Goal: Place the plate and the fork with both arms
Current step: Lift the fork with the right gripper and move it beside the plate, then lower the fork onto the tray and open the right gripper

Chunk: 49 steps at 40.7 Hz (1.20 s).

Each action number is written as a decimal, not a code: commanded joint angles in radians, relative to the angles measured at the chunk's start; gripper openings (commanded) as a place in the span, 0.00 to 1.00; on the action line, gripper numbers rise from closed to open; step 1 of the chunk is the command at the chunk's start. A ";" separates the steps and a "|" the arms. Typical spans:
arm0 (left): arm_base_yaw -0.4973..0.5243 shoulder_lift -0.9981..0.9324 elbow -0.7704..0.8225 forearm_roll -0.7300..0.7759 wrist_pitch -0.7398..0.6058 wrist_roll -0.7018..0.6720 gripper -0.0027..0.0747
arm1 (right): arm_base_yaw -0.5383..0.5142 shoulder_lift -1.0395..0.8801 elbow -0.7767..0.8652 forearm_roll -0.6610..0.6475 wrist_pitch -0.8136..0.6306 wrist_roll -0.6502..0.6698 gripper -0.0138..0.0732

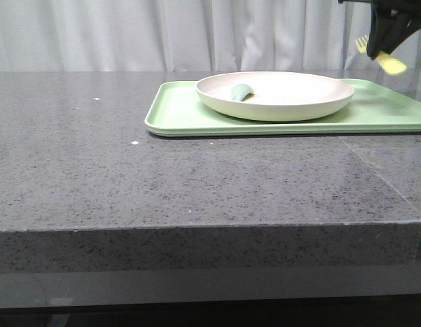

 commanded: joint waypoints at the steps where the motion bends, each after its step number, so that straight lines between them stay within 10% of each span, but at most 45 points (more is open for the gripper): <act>1: -0.003 0.009 -0.027 -0.005 -0.082 0.000 0.01 | -0.010 -0.023 -0.030 -0.008 -0.030 -0.027 0.15; 24: -0.003 0.009 -0.027 -0.005 -0.082 0.000 0.01 | -0.010 0.050 -0.030 -0.086 -0.008 -0.027 0.17; 40: -0.003 0.009 -0.027 -0.005 -0.082 0.000 0.01 | -0.010 0.016 -0.033 -0.082 0.011 -0.027 0.60; 49: -0.003 0.009 -0.027 -0.005 -0.082 0.000 0.01 | -0.010 -0.087 -0.033 -0.066 0.015 -0.027 0.62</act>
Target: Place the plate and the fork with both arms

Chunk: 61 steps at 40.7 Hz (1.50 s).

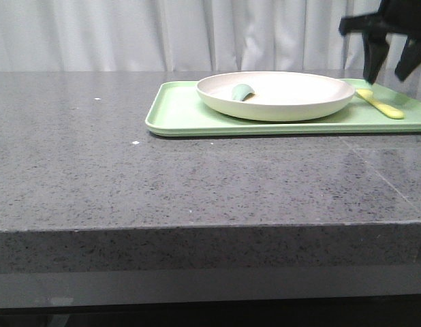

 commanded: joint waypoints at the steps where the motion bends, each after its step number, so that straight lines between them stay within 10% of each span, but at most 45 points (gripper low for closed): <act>1: -0.003 0.009 -0.027 -0.005 -0.082 0.000 0.01 | -0.008 -0.125 -0.030 0.002 -0.024 -0.012 0.62; 6: -0.003 0.009 -0.027 -0.005 -0.082 0.000 0.01 | -0.008 -0.192 -0.030 0.002 -0.017 -0.012 0.58; 17: -0.003 0.009 -0.027 -0.005 -0.082 0.000 0.01 | -0.008 -0.301 -0.026 0.002 0.037 -0.012 0.01; 28: -0.003 0.009 -0.027 -0.005 -0.082 0.000 0.01 | 0.049 -0.469 0.091 0.002 0.050 -0.072 0.02; 61: -0.003 0.009 -0.027 -0.005 -0.082 0.000 0.01 | 0.123 -1.574 1.421 -0.010 -0.721 -0.074 0.02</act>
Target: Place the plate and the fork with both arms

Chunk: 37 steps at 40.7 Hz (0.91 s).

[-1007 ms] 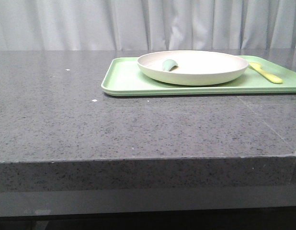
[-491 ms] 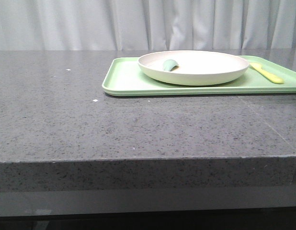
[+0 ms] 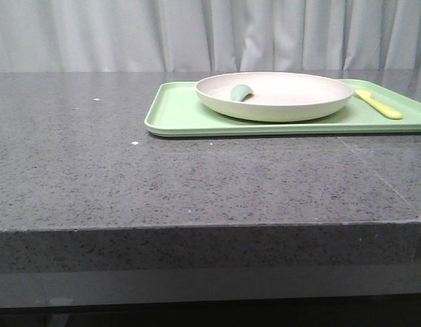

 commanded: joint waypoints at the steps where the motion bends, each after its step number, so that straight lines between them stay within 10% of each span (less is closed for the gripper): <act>1: -0.003 0.009 -0.027 -0.005 -0.082 0.000 0.01 | 0.000 -0.114 0.049 -0.011 -0.130 -0.012 0.02; 37: -0.003 0.009 -0.027 -0.005 -0.082 0.000 0.01 | 0.000 -0.307 0.110 -0.011 -0.208 -0.012 0.02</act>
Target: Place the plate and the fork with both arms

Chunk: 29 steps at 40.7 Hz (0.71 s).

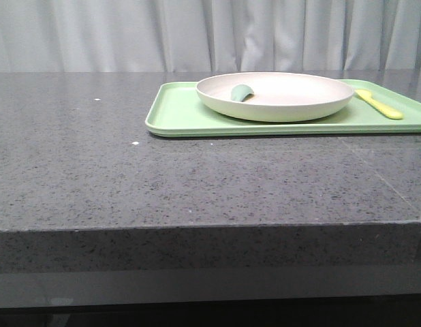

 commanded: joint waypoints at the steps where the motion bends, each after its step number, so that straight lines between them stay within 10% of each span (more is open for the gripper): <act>1: -0.003 0.009 -0.027 -0.005 -0.082 0.000 0.01 | 0.000 0.009 -0.026 -0.011 -0.090 -0.012 0.02; 29: 0.022 -0.041 0.047 -0.005 -0.177 0.000 0.01 | 0.000 0.009 -0.026 -0.011 -0.089 -0.012 0.02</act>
